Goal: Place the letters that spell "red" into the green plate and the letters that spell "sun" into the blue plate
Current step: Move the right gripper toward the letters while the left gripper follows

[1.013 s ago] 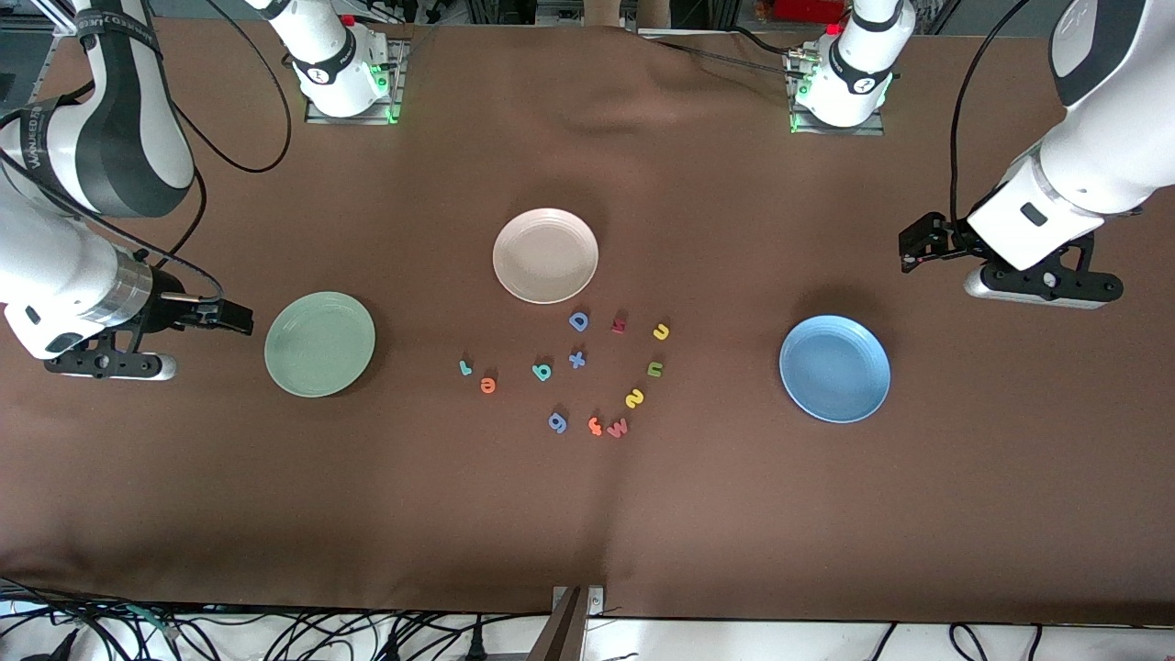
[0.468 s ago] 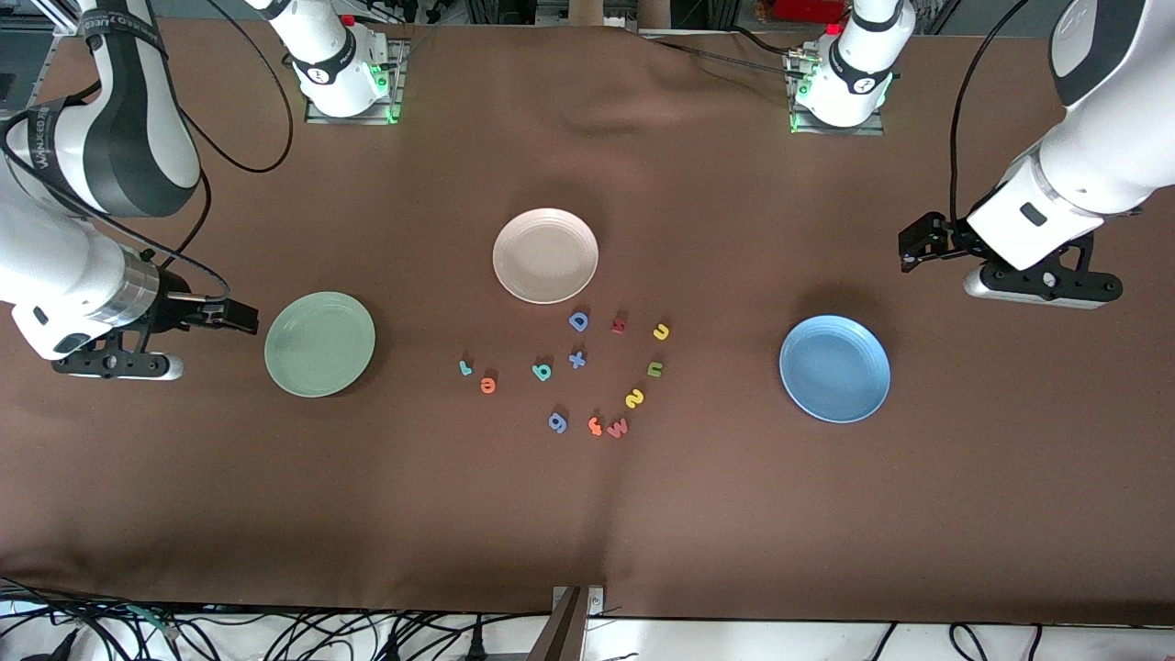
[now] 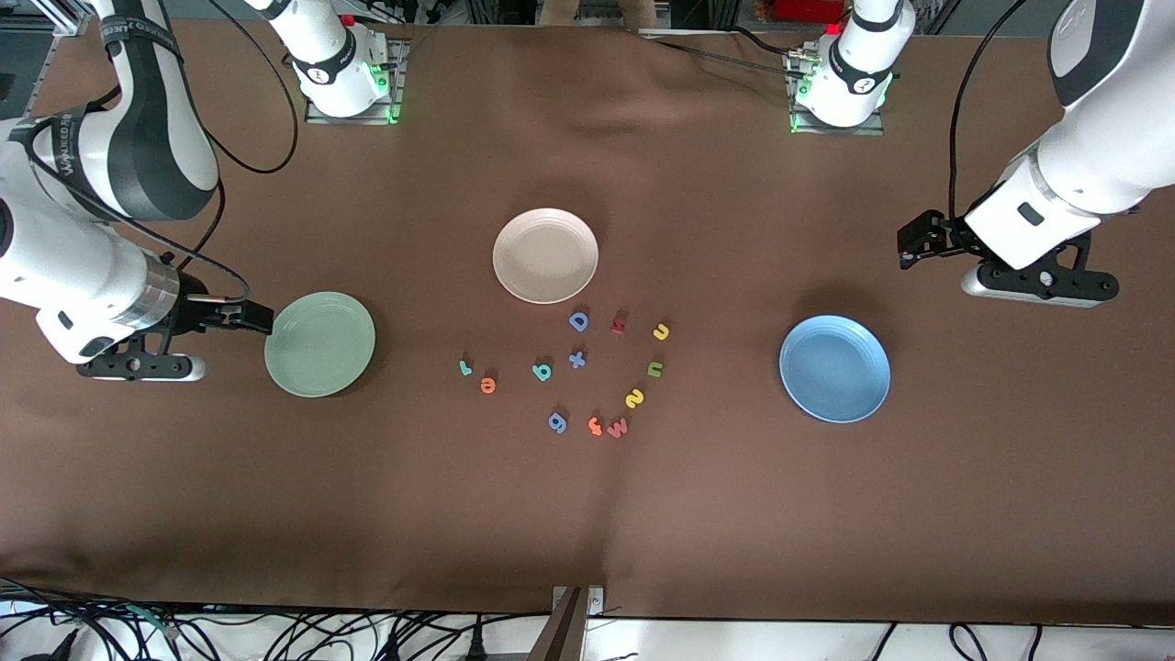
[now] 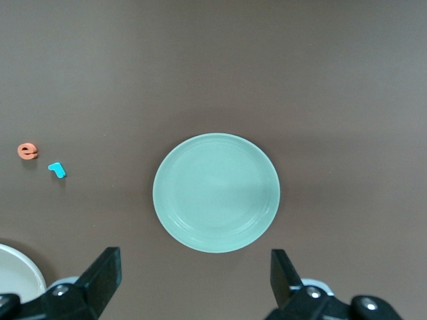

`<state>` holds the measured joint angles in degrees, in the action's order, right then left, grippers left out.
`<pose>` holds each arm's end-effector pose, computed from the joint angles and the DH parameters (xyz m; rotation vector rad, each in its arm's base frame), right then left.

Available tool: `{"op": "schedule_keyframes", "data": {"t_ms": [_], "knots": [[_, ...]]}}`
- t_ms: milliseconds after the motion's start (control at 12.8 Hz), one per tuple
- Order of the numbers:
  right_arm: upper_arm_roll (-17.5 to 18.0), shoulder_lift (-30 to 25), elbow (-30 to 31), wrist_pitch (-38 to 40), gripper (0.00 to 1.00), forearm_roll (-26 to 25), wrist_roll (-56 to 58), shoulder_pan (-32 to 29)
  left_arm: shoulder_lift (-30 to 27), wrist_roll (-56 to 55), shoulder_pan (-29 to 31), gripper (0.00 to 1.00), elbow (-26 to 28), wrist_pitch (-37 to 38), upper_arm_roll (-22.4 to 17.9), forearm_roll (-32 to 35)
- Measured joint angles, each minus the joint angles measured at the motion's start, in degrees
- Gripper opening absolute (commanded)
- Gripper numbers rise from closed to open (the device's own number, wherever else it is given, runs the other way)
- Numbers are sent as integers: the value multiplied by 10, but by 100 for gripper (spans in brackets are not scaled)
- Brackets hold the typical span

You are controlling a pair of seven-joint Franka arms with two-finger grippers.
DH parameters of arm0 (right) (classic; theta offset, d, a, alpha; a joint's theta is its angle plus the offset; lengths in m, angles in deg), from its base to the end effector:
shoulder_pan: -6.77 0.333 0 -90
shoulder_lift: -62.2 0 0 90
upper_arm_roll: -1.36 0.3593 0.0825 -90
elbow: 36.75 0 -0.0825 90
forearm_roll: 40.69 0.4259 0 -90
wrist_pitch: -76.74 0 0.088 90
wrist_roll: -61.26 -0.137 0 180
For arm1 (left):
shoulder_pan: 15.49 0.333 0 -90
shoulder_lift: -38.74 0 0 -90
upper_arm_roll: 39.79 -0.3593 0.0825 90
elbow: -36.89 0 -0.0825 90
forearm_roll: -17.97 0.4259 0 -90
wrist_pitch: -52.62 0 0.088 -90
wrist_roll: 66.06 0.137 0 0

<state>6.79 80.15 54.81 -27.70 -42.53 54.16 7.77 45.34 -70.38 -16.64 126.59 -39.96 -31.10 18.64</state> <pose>0.6903 0.0678 0.4415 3.1271 -0.0088 -0.1349 0.6260 -0.1021 0.5741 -3.1342 0.1518 0.1002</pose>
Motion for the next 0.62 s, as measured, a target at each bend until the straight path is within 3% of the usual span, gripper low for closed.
{"op": "schedule_keyframes", "data": {"t_ms": [623], "knots": [[2,46,-17,-62,99,0,-41,70,18,0,-8,100,0,6,19,0]]}}
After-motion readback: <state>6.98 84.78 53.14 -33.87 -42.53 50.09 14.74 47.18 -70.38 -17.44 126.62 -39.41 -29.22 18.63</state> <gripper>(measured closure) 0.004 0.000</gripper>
